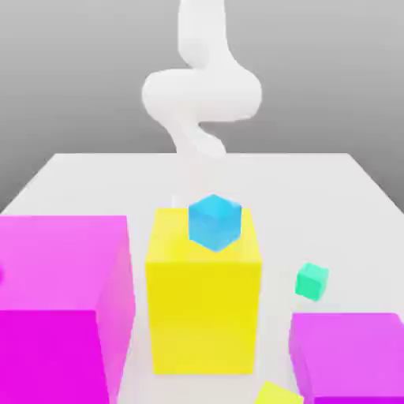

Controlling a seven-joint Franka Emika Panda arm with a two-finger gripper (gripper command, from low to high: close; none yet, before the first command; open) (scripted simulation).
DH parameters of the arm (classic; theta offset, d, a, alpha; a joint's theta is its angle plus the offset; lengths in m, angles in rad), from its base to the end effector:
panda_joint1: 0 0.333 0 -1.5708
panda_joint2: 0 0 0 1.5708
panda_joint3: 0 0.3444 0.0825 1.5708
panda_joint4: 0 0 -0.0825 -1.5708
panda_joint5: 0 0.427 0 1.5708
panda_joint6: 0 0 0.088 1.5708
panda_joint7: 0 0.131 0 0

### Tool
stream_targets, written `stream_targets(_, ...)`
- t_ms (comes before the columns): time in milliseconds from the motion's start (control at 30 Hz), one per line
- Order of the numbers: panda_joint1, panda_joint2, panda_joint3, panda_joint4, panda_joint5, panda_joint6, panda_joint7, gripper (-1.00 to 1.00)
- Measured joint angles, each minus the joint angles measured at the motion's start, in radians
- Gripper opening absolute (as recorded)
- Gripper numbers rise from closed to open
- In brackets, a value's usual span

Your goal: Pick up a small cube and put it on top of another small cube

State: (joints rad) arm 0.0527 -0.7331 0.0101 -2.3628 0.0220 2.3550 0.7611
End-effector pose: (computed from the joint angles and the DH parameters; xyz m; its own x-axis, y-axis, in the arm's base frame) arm 0.4138 0.0278 0.6617 0.5819 -0.6638 0.4698 -0.4730 -0.7462 -0.4685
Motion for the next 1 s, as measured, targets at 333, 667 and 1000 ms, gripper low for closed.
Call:
stream_targets(333,0.249,0.328,0.090,-0.287,0.086,0.262,-0.170,0.00)
stream_targets(667,0.434,0.641,0.240,-0.566,0.063,0.518,-0.256,0.00)
stream_targets(1000,0.649,0.981,0.003,-0.538,-0.134,0.794,-0.127,-1.00)
